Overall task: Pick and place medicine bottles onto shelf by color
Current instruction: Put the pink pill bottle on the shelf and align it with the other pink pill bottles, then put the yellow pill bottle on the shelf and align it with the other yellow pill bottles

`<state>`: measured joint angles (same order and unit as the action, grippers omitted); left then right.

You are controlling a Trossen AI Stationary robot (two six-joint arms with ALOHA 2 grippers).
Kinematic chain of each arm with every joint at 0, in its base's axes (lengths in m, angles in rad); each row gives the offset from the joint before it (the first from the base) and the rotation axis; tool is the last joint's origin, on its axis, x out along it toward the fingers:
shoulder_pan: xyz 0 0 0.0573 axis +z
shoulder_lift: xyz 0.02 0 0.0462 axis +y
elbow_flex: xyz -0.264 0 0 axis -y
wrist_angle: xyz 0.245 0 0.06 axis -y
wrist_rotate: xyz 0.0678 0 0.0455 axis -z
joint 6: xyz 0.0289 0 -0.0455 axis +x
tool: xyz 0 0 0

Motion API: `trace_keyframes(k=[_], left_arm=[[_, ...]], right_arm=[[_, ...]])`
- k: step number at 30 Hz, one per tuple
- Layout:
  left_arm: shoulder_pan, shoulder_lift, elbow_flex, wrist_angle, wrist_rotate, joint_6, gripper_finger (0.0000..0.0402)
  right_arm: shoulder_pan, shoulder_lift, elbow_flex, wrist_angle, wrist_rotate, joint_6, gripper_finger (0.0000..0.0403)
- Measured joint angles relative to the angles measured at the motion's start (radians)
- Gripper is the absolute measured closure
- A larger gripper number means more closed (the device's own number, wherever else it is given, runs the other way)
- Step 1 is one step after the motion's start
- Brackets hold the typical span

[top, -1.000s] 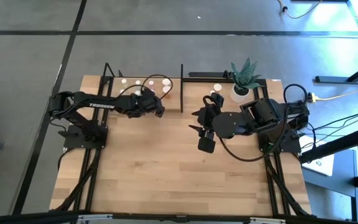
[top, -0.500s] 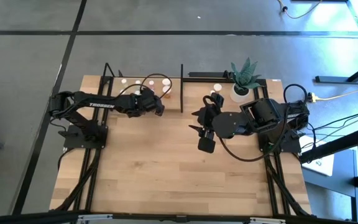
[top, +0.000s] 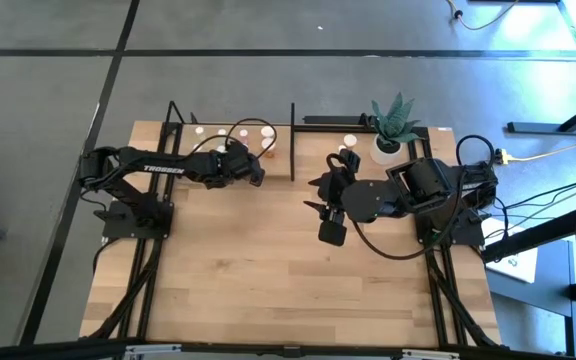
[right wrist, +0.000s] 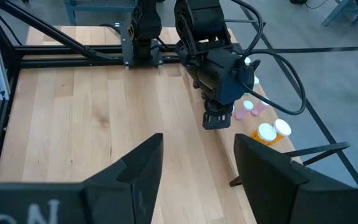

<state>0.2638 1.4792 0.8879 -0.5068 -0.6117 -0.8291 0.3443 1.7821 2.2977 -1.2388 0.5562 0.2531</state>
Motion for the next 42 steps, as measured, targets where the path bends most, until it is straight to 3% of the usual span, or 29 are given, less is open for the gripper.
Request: trace_keyframes(k=[20, 27, 35, 42], left_arm=[[0.000, -0.086, 0.020, -0.012, 0.026, 0.050, 0.0248], [-0.028, -0.136, 0.138, -0.007, 0.187, 0.317, 0.0248], [-0.162, -0.181, 0.264, -0.023, 0.188, 0.624, 0.0248], [-0.314, -0.184, 0.278, -0.039, 0.193, 0.791, 0.0248]], right_arm=[[0.000, 0.000, 0.000, 0.010, 0.000, 0.000, 0.0205], [0.000, 0.000, 0.001, 0.013, -0.009, 0.000, 0.0205], [0.000, 0.000, 0.001, 0.017, -0.011, 0.000, 0.0205], [0.000, 0.000, 0.001, 0.017, -0.011, 0.000, 0.0205]])
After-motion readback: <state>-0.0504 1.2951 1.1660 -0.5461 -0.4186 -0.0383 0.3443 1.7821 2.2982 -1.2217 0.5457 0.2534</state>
